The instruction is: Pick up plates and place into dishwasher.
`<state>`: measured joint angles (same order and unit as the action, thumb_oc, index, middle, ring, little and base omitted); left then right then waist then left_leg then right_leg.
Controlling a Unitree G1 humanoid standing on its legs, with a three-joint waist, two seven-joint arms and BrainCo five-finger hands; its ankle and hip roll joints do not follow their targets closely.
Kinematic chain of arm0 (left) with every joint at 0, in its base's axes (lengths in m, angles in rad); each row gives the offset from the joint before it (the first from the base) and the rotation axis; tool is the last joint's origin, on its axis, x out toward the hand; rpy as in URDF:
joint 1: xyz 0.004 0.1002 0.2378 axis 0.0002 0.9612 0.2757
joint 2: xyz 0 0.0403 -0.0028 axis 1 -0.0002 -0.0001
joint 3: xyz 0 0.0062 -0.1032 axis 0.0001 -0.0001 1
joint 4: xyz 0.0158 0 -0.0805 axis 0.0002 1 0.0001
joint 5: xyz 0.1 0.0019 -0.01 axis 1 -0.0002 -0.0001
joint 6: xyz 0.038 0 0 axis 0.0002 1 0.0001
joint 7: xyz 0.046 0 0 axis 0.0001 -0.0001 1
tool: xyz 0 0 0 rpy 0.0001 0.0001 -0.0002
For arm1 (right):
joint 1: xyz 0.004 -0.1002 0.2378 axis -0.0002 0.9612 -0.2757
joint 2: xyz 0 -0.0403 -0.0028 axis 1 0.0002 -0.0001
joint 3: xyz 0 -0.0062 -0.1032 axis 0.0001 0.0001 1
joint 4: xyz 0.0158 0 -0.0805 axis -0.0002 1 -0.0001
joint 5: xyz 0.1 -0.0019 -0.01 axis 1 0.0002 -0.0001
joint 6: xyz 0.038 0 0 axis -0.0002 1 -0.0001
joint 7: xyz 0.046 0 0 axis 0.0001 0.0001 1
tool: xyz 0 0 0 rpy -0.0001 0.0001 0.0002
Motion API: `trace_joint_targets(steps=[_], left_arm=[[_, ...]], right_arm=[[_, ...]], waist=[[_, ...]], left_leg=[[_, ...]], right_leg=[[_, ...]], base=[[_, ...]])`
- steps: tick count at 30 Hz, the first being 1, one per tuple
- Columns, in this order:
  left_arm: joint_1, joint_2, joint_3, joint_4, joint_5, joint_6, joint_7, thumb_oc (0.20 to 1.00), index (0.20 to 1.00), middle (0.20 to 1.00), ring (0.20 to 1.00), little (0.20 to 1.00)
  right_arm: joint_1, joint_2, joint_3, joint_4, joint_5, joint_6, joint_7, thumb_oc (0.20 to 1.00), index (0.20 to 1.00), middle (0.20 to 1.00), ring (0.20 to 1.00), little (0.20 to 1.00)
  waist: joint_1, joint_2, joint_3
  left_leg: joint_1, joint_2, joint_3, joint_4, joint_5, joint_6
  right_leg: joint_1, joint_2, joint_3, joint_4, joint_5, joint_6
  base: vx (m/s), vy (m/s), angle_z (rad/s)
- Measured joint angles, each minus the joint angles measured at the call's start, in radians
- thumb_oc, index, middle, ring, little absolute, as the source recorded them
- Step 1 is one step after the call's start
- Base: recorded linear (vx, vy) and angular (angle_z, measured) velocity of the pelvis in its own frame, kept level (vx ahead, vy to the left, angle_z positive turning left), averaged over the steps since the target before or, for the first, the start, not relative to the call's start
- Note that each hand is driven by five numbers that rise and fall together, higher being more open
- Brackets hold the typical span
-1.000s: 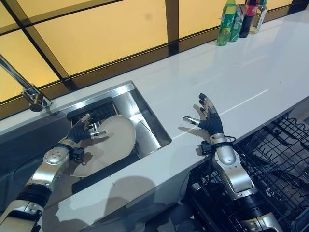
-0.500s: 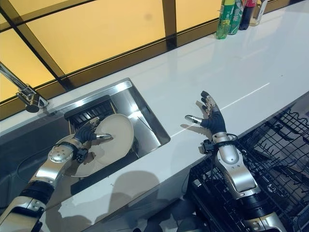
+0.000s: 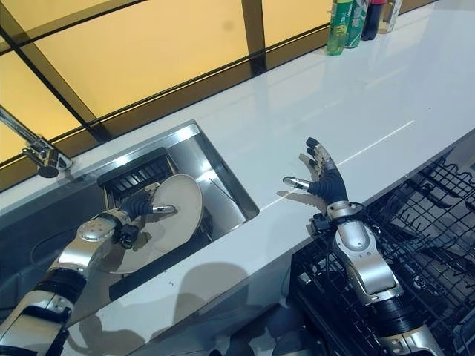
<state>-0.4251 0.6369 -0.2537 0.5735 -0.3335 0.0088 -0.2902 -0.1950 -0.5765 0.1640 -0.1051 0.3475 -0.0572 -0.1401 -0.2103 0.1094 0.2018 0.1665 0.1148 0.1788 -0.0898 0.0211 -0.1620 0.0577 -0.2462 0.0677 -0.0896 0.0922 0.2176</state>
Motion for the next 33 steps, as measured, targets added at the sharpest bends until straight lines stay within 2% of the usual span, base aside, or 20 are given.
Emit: trace_joint_targets(steps=[1, 2, 3, 9, 28, 33], left_arm=[[0.000, 0.000, 0.000, 0.001, 0.000, -0.002, -0.001, 0.611, 0.611, 0.611, 0.611, 0.611], [0.000, 0.000, 0.000, 0.001, -0.003, -0.002, -0.001, 0.341, 0.341, 0.341, 0.341, 0.341], [0.000, 0.000, 0.001, 0.002, -0.005, -0.003, 0.000, 0.200, 0.200, 0.200, 0.200, 0.200], [-0.001, 0.004, 0.042, 0.011, -0.007, -0.004, 0.014, 0.200, 0.200, 0.200, 0.200, 0.200], [0.007, 0.005, 0.040, 0.013, -0.007, -0.024, 0.017, 0.200, 0.200, 0.200, 0.200, 0.200], [0.021, -0.001, 0.045, 0.012, -0.024, -0.052, 0.038, 0.200, 0.200, 0.200, 0.200, 0.200]], right_arm=[[0.000, 0.000, 0.000, 0.000, 0.000, 0.000, 0.001, 1.000, 1.000, 1.000, 1.000, 1.000], [0.000, 0.000, 0.000, 0.000, 0.000, 0.000, 0.001, 1.000, 1.000, 1.000, 1.000, 1.000], [0.000, 0.000, 0.000, 0.000, 0.000, 0.000, 0.001, 1.000, 1.000, 1.000, 1.000, 1.000], [0.000, -0.001, -0.001, -0.002, 0.000, 0.000, 0.008, 1.000, 1.000, 1.000, 1.000, 1.000], [0.000, -0.001, -0.001, -0.001, 0.000, 0.002, 0.006, 1.000, 1.000, 1.000, 1.000, 1.000], [0.001, 0.001, -0.001, 0.001, 0.000, 0.002, 0.002, 1.000, 1.000, 1.000, 1.000, 1.000]], waist=[[0.000, 0.000, 0.000], [0.000, 0.000, 0.000], [0.000, 0.001, 0.000], [0.001, 0.002, 0.001], [0.005, 0.006, 0.003], [0.006, 0.004, 0.002]], left_leg=[[0.000, 0.000, 0.001, 0.000, 0.000, 0.000], [0.001, 0.000, 0.001, 0.000, 0.000, 0.000], [0.001, 0.000, 0.001, -0.001, 0.000, 0.000], [0.002, 0.000, 0.003, 0.001, 0.000, 0.000], [0.012, -0.001, 0.004, 0.001, 0.000, 0.000], [0.014, 0.000, 0.003, 0.001, 0.000, 0.000]], right_leg=[[0.000, 0.000, 0.000, 0.000, 0.000, 0.000], [0.000, 0.000, 0.001, 0.000, 0.000, 0.000], [0.000, 0.000, 0.001, 0.000, 0.000, 0.000], [0.001, 0.000, 0.001, 0.000, 0.000, 0.000], [0.010, 0.000, 0.001, 0.000, 0.000, 0.000], [0.012, 0.000, 0.000, 0.000, 0.000, 0.000]], base=[[0.00, 0.000, 0.00], [0.00, 0.000, 0.00], [0.00, 0.000, 0.00], [0.00, 0.000, 0.00], [0.00, -0.002, 0.00], [-0.02, -0.029, 0.00]])
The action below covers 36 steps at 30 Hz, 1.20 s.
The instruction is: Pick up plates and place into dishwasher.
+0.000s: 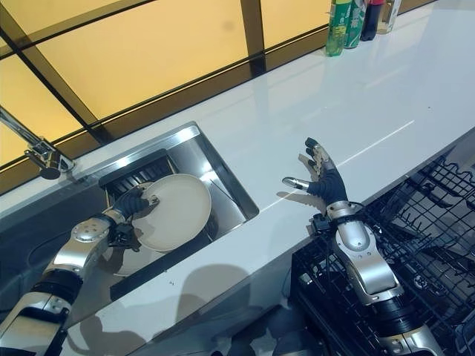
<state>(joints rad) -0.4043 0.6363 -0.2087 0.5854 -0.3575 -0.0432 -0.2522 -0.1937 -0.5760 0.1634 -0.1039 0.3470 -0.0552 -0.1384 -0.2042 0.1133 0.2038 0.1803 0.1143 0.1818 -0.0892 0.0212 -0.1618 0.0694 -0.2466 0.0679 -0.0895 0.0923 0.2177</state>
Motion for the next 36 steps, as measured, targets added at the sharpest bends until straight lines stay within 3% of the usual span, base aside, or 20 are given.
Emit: trace_joint_targets(steps=[9, 19, 28, 32, 36], left_arm=[[0.081, -0.066, 0.087, -0.101, -0.020, -0.136, 0.134, 0.200, 0.200, 0.200, 0.200, 0.200], [0.089, -0.074, 0.154, -0.258, -0.013, -0.200, 0.274, 0.200, 0.200, 0.200, 0.200, 0.200], [0.091, -0.070, 0.198, -0.372, -0.003, -0.262, 0.405, 0.200, 0.200, 0.200, 0.200, 0.200], [0.091, -0.070, 0.205, -0.410, 0.056, -0.302, 0.486, 0.200, 0.200, 0.200, 0.200, 0.200], [0.091, -0.070, 0.205, -0.461, 0.149, -0.318, 0.570, 0.200, 0.200, 0.200, 0.200, 0.200]], right_arm=[[0.007, 0.021, 0.000, 0.011, -0.004, -0.012, -0.006, 1.000, 1.000, 1.000, 1.000, 1.000], [0.022, 0.062, -0.007, 0.009, -0.036, -0.032, -0.020, 1.000, 1.000, 1.000, 1.000, 1.000], [-0.010, 0.059, -0.005, -0.049, -0.037, -0.043, 0.014, 1.000, 1.000, 1.000, 1.000, 1.000], [-0.078, 0.068, 0.011, -0.077, 0.038, -0.040, 0.068, 1.000, 1.000, 1.000, 1.000, 1.000], [-0.127, 0.091, 0.051, -0.099, 0.131, 0.019, 0.106, 1.000, 1.000, 1.000, 1.000, 1.000]], waist=[[0.006, -0.032, -0.017], [0.060, -0.104, -0.066], [0.118, -0.121, -0.102], [0.141, -0.135, -0.125], [0.145, -0.153, -0.148]], left_leg=[[0.003, 0.002, -0.011, -0.004, 0.002, 0.002], [0.002, 0.005, -0.026, 0.000, 0.007, 0.003], [-0.003, 0.011, -0.048, -0.004, 0.007, 0.004], [-0.003, 0.022, -0.049, -0.004, 0.007, 0.003], [-0.007, 0.023, -0.055, -0.004, 0.009, 0.000]], right_leg=[[0.011, 0.000, -0.012, 0.000, 0.000, 0.000], [0.023, 0.002, -0.028, 0.000, 0.000, -0.001], [0.033, 0.005, -0.051, -0.001, -0.003, -0.005], [0.035, 0.016, -0.054, -0.001, -0.004, -0.009], [0.036, 0.018, -0.062, -0.001, -0.006, -0.012]], base=[[-0.03, -0.073, 0.03], [-0.02, -0.064, 0.05], [-0.04, -0.056, 0.07], [-0.02, -0.048, 0.02], [-0.04, -0.047, 0.05]])
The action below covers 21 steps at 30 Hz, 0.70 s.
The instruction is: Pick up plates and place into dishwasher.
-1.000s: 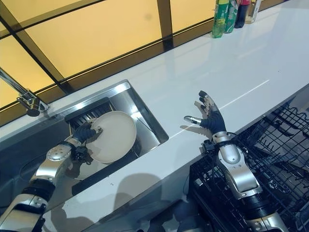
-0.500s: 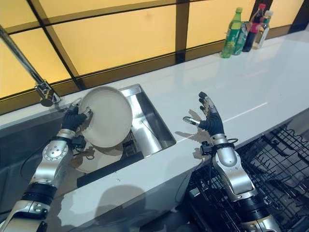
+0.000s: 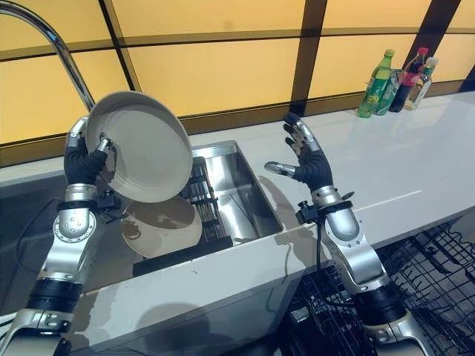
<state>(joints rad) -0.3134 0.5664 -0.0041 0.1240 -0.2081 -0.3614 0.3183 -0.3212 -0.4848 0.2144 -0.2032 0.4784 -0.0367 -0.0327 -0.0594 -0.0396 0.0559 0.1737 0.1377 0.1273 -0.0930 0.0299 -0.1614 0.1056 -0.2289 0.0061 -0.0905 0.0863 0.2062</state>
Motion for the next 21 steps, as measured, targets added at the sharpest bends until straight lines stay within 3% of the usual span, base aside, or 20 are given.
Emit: trace_joint_targets(steps=[6, 13, 21], left_arm=[[-0.003, 0.000, -0.031, -0.036, 0.160, -0.027, 0.132, 0.200, 0.200, 0.200, 0.200, 0.200], [-0.013, -0.003, -0.102, -0.103, 0.296, -0.062, 0.244, 0.200, 0.200, 0.200, 0.200, 0.200], [-0.025, -0.060, -0.222, -0.145, 0.428, -0.087, 0.299, 0.200, 0.200, 0.200, 0.200, 0.200]], right_arm=[[-0.009, 0.066, 0.094, -0.029, 0.134, 0.082, 0.031, 1.000, 1.000, 1.000, 1.000, 1.000], [-0.036, 0.086, 0.140, -0.052, 0.184, 0.113, 0.047, 1.000, 1.000, 1.000, 1.000, 1.000], [-0.061, 0.130, 0.235, -0.052, 0.226, 0.131, 0.036, 1.000, 1.000, 1.000, 1.000, 1.000]], waist=[[0.005, -0.012, -0.014], [0.019, -0.010, -0.019], [0.020, -0.013, -0.025]], left_leg=[[-0.010, 0.001, -0.018, 0.002, 0.006, -0.003], [-0.010, 0.001, -0.018, 0.003, 0.006, -0.003], [-0.008, 0.001, -0.018, 0.004, 0.006, -0.003]], right_leg=[[0.001, 0.000, -0.016, 0.000, 0.000, 0.000], [0.001, 0.000, -0.016, 0.000, 0.000, -0.001], [0.004, 0.001, -0.016, 0.000, 0.000, 0.000]], base=[[-0.02, -0.043, 0.08], [0.00, -0.030, 0.00], [0.00, -0.015, 0.00]])
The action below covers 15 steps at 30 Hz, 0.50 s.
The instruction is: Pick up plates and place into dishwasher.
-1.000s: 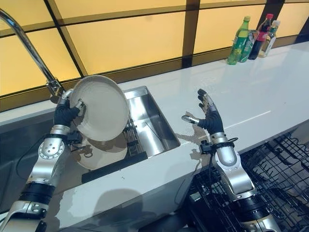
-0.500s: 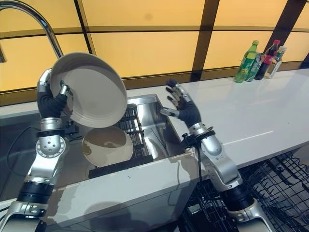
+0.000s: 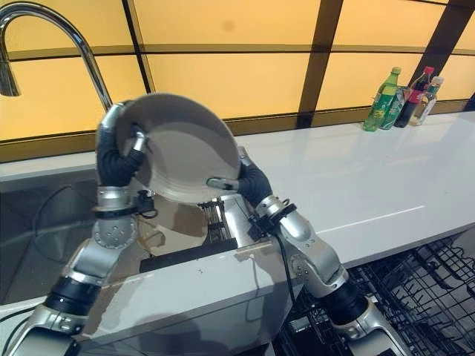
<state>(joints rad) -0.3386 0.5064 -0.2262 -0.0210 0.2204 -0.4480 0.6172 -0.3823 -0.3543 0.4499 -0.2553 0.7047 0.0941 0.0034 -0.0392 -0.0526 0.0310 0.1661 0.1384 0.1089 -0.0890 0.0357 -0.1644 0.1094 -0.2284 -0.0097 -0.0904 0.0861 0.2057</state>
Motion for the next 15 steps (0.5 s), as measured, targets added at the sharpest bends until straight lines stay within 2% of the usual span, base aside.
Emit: trace_joint_targets(steps=[14, 15], left_arm=[[-0.004, -0.023, -0.025, 0.006, -0.011, 0.003, 0.016, 0.200, 0.200, 0.200, 0.200, 0.200], [-0.004, -0.026, -0.026, 0.008, -0.016, 0.003, 0.016, 0.200, 0.200, 0.200, 0.200, 0.200]], right_arm=[[-0.024, -0.003, 0.029, 0.001, 0.045, 0.000, -0.035, 1.000, 1.000, 1.000, 1.000, 1.000], [-0.026, -0.003, 0.029, 0.001, 0.045, 0.000, -0.035, 0.849, 0.849, 0.849, 0.849, 0.849]], waist=[[0.001, -0.010, -0.028], [0.002, -0.011, -0.029]], left_leg=[[0.002, 0.000, 0.001, 0.000, 0.000, 0.000], [0.002, 0.000, 0.001, 0.000, 0.000, 0.000]], right_leg=[[0.001, 0.000, 0.000, 0.000, 0.000, 0.000], [0.001, 0.000, 0.000, 0.000, 0.000, 0.000]], base=[[0.00, 0.000, 0.00], [0.00, 0.000, 0.00]])
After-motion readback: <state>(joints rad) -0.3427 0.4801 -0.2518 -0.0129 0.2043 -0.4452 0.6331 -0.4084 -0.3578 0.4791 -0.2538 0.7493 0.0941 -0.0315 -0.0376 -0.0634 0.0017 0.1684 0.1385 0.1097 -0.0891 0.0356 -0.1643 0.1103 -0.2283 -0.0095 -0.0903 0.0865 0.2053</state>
